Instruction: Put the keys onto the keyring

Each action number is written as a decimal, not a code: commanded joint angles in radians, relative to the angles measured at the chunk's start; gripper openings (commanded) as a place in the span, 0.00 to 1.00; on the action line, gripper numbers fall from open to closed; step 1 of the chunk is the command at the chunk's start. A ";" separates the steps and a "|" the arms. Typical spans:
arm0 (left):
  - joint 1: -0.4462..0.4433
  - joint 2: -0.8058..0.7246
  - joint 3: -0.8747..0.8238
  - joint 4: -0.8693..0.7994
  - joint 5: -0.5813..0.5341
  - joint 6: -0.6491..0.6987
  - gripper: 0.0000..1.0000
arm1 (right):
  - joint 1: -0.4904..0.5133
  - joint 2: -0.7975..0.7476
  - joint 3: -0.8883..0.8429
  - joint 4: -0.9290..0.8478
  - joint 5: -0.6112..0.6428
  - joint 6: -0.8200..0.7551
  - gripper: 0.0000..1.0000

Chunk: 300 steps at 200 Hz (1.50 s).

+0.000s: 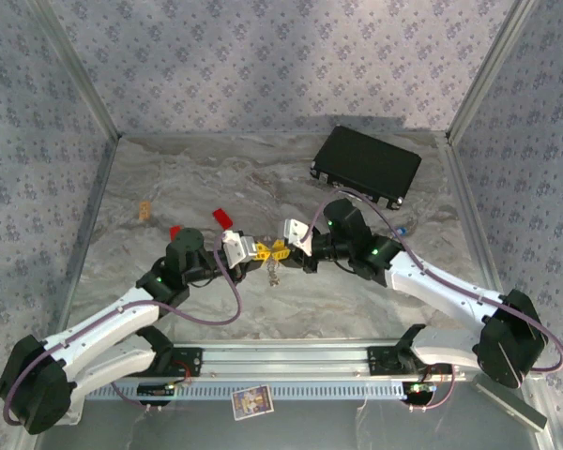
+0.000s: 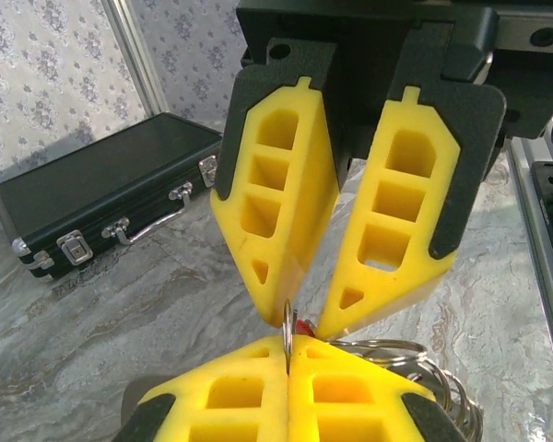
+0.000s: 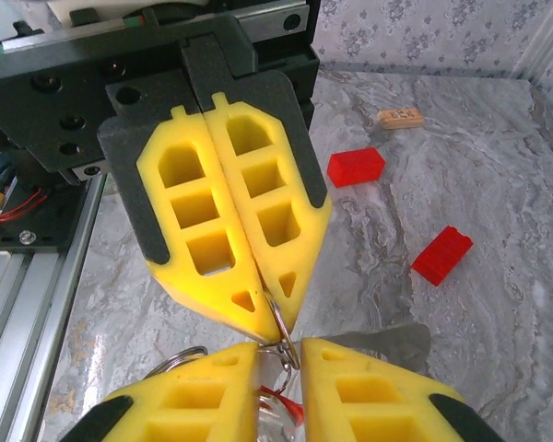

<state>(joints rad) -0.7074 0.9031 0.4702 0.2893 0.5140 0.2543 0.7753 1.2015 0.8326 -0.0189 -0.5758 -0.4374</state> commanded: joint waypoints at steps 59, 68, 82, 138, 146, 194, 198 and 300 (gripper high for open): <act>-0.006 -0.030 0.001 0.082 0.090 0.007 0.00 | 0.002 0.054 0.055 0.000 -0.054 0.017 0.09; -0.006 -0.032 -0.001 0.086 0.091 0.005 0.00 | 0.000 0.060 0.058 -0.009 -0.056 0.017 0.11; -0.006 -0.033 -0.004 0.092 0.091 0.004 0.00 | -0.005 0.066 0.061 -0.022 -0.060 0.018 0.11; -0.006 -0.037 -0.017 0.088 0.037 -0.013 0.02 | -0.022 0.073 0.097 -0.113 -0.039 0.000 0.00; -0.004 -0.035 -0.014 0.070 0.024 -0.013 0.06 | -0.020 0.076 0.113 -0.146 -0.032 -0.015 0.00; -0.007 -0.010 0.000 -0.053 -0.046 0.006 0.16 | 0.015 0.094 0.159 -0.228 0.033 -0.066 0.00; -0.008 -0.008 0.002 -0.060 -0.048 0.008 0.16 | 0.019 0.097 0.161 -0.233 0.037 -0.070 0.00; -0.010 0.004 0.015 -0.108 -0.026 0.025 0.00 | 0.070 0.132 0.228 -0.303 0.065 -0.126 0.00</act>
<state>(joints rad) -0.7101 0.9009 0.4442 0.1951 0.4644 0.2638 0.8394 1.3418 1.0225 -0.3164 -0.4747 -0.5472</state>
